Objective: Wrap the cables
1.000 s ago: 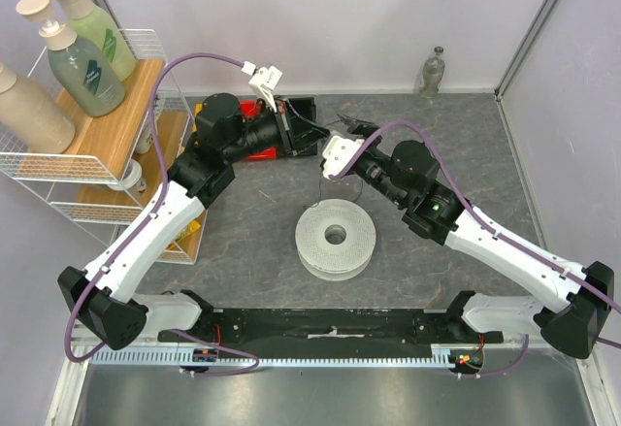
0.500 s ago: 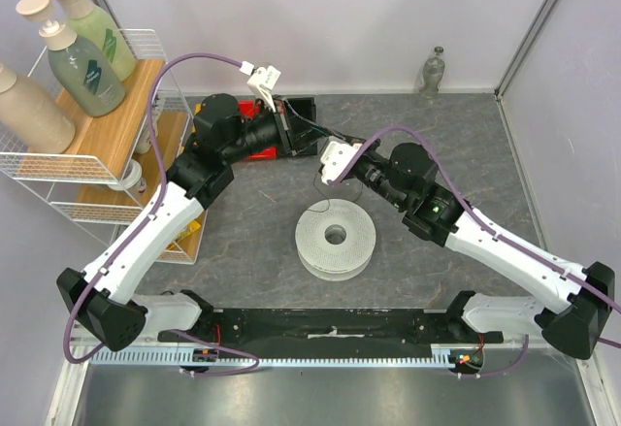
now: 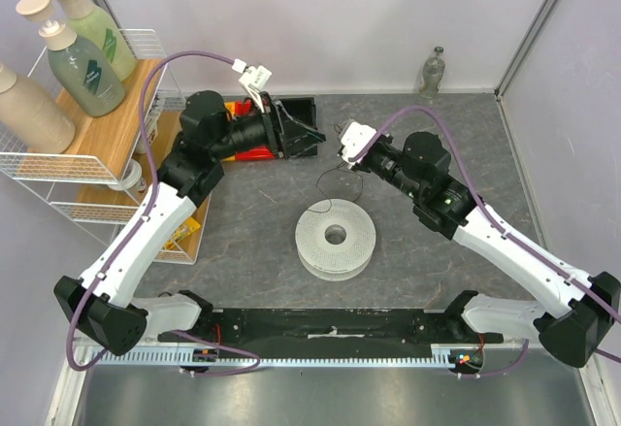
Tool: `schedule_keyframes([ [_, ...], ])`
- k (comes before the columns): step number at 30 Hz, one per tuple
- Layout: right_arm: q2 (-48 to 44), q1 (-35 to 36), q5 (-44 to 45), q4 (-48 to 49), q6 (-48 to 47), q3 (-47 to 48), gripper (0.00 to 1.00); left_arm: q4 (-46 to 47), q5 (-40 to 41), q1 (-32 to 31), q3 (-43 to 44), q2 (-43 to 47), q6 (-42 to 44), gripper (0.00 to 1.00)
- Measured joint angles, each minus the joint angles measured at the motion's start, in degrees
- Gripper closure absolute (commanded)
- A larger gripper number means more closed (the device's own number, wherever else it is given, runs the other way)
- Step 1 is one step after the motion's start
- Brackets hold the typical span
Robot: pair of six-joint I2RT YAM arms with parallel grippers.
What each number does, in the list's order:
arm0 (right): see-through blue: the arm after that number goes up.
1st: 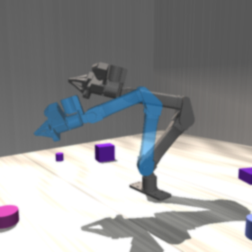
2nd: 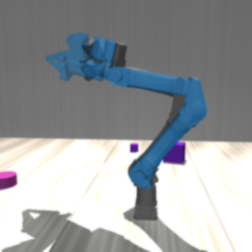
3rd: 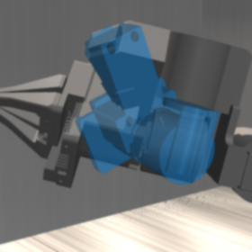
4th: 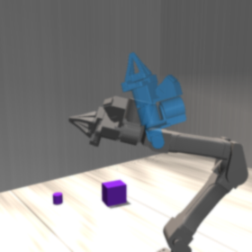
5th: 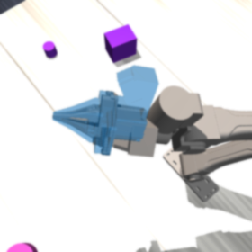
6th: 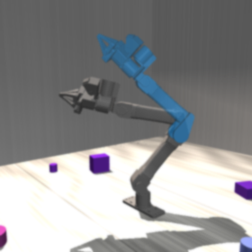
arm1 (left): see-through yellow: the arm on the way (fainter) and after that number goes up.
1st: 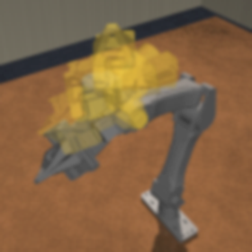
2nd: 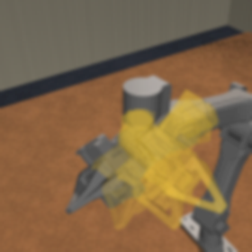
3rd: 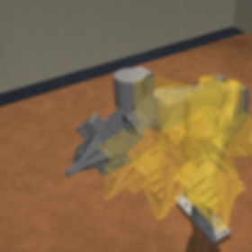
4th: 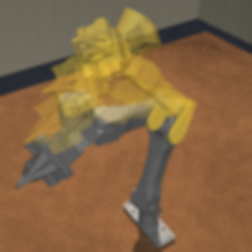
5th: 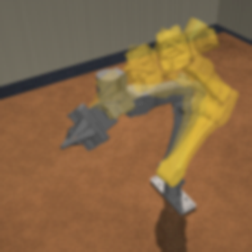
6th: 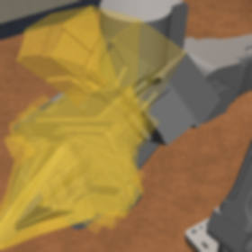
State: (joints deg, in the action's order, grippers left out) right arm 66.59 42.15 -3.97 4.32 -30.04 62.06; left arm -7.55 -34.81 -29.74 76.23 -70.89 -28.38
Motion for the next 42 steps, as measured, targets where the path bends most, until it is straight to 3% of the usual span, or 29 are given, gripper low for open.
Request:
schedule_keyframes([
  [6,-1.36,-1.66,-4.33,-3.08,2.73,0.20,1.00,-0.09,-9.77,6.91,1.77,-0.13,3.96,0.37],
  [10,-1.40,-3.26,-7.65,-6.51,3.76,1.36,1.00,-2.21,-16.11,7.02,4.57,-1.64,8.70,0.41],
  [16,-1.42,-4.31,-15.80,-11.89,6.86,3.72,1.00,-2.99,-20.90,3.74,6.05,-5.53,9.01,0.40],
  [25,-1.51,-4.39,-18.18,-12.09,14.91,3.80,1.00,4.50,-20.00,1.22,-2.19,-4.87,2.82,0.37],
  [42,-1.51,-4.39,-19.39,-11.63,17.25,3.82,1.00,4.70,-8.96,-0.96,-2.16,-4.83,0.48,0.46],
])
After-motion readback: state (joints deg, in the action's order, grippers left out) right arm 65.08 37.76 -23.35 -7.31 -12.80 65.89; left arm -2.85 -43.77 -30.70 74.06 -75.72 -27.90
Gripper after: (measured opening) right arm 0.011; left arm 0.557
